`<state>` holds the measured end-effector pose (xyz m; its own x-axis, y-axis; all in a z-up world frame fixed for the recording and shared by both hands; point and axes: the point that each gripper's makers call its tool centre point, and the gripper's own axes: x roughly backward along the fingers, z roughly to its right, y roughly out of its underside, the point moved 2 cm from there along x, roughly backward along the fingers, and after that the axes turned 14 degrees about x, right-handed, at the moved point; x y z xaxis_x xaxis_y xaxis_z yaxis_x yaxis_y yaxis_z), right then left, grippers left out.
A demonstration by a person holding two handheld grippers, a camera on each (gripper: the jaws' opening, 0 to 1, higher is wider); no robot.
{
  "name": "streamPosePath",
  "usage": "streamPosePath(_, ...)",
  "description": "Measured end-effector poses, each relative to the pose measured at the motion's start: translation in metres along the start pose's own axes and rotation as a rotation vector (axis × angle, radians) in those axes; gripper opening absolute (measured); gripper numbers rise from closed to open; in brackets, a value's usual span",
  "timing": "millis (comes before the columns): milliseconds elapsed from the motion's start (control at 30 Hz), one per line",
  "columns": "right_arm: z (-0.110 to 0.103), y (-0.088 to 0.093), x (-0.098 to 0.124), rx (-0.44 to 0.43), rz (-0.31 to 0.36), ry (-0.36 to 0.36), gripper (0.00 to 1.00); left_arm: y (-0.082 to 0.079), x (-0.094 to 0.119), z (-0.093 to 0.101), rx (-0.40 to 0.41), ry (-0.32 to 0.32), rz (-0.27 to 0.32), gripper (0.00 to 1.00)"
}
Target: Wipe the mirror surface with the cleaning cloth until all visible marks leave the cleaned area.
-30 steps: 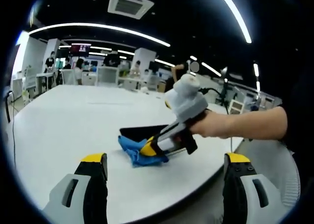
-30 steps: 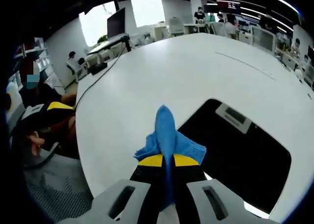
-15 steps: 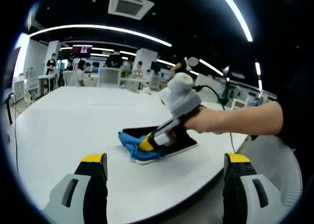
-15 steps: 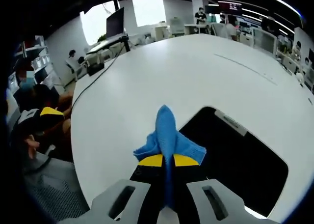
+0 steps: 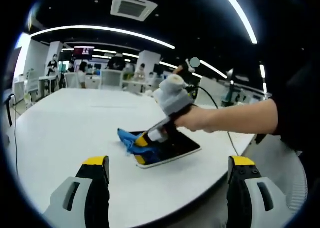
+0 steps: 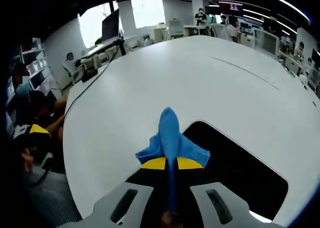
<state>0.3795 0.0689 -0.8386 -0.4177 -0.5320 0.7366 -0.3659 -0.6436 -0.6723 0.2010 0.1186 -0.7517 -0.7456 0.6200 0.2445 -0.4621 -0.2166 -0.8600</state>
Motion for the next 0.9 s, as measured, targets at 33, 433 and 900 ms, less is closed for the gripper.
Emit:
streamPosePath(33, 0.003, -0.001, -0.001, -0.002, 0.000, 0.002, 0.00, 0.000, 0.000, 0.000, 0.000, 0.000, 0.001, 0.99)
streamPosePath(433, 0.017, -0.005, -0.006, -0.037, 0.013, 0.029, 0.00, 0.001, 0.000, -0.001, 0.005, -0.002, -0.007, 0.99)
streamPosePath(900, 0.034, -0.012, -0.014, -0.042, 0.012, 0.054, 0.00, 0.001, -0.001, -0.001, 0.009, 0.004, -0.008, 0.99)
